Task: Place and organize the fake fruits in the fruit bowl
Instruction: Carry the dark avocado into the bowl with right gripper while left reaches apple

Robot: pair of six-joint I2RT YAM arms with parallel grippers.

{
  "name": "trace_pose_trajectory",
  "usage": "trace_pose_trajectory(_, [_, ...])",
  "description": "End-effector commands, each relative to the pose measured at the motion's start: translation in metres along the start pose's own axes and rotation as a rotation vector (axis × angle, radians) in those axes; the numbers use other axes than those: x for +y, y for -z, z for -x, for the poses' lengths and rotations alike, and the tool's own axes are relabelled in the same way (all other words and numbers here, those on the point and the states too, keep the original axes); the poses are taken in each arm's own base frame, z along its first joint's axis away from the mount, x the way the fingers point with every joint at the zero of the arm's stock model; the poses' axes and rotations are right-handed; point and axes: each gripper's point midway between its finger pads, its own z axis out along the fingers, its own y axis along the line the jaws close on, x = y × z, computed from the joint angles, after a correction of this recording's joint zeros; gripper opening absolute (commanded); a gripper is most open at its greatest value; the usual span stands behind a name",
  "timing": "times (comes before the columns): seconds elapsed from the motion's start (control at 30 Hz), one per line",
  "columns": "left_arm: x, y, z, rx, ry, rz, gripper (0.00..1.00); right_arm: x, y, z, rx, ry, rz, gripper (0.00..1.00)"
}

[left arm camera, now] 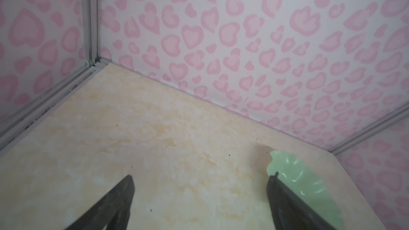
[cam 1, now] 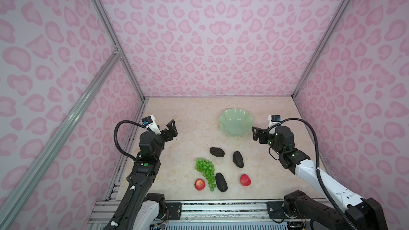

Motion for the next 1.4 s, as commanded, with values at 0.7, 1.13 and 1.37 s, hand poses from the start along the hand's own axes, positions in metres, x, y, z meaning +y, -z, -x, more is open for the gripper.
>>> trace_pose_trajectory(0.7, [-0.034,0.061,-0.057,0.292,-0.01,-0.157,0.93,0.068,-0.029,-0.182,0.492,0.121,-0.081,0.61])
trace_pose_trajectory(1.13, [-0.039,0.072,-0.078,0.378,0.013,-0.191,0.91,0.085,-0.012,-0.062,0.25,0.207,-0.131,0.37])
trace_pose_trajectory(1.37, [-0.05,0.083,-0.103,0.462,-0.02,-0.226,0.89,0.075,-0.082,-0.007,0.251,0.162,-0.106,0.36])
